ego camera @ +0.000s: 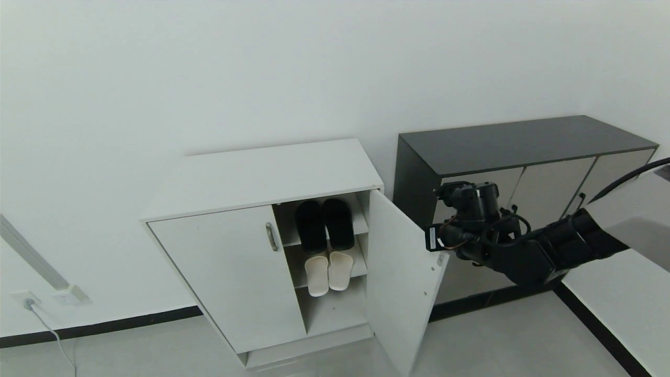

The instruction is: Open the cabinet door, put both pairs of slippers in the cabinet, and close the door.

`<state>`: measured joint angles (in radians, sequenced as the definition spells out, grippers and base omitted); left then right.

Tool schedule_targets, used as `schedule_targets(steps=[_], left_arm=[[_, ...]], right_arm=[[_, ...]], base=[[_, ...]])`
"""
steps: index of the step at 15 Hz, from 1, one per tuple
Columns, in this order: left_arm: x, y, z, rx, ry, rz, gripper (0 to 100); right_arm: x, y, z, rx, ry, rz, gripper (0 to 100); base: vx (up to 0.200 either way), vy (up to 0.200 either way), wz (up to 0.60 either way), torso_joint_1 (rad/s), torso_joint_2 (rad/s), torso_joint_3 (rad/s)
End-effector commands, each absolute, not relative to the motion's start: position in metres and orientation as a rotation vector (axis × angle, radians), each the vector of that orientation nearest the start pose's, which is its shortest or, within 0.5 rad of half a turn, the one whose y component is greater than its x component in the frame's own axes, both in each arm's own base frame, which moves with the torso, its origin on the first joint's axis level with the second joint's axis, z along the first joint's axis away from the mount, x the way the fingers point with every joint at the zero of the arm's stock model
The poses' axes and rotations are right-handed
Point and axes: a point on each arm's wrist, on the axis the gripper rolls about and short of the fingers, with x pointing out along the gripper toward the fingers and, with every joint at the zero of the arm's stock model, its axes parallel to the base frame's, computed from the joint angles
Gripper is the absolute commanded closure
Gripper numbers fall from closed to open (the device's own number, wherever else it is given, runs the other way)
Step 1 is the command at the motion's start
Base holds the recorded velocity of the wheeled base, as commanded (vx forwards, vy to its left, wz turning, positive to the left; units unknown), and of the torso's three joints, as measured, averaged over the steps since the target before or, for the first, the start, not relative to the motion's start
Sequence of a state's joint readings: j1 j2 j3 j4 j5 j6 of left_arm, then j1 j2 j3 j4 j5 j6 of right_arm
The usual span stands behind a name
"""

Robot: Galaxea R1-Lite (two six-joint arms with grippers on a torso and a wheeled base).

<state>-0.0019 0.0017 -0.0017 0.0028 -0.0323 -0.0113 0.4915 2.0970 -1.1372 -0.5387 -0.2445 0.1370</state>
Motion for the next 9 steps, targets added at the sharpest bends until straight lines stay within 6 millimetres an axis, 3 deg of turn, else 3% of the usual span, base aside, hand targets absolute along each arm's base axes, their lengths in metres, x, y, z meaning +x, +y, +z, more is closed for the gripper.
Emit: schedule_targets(steps=[1, 4, 9], left_arm=[[-0.023, -0.001, 0.076, -0.012, 0.003, -0.035, 100], [-0.023, -0.001, 0.076, -0.012, 0.003, -0.034, 100], [-0.023, -0.001, 0.076, -0.012, 0.003, -0.035, 100]], right_arm=[[0.337, 0.196, 0.133, -0.01, 0.382, 0.278, 100], [0.315, 0.203, 0.142, -0.004, 0.381, 0.372, 100], [0.304, 0.204, 0.136, -0.045, 0.372, 0.423, 100]], base=[[0.0, 0.0, 0.0, 0.0, 0.0, 0.0], [0.0, 0.0, 0.0, 0.0, 0.0, 0.0], [0.0, 0.0, 0.0, 0.0, 0.0, 0.0]])
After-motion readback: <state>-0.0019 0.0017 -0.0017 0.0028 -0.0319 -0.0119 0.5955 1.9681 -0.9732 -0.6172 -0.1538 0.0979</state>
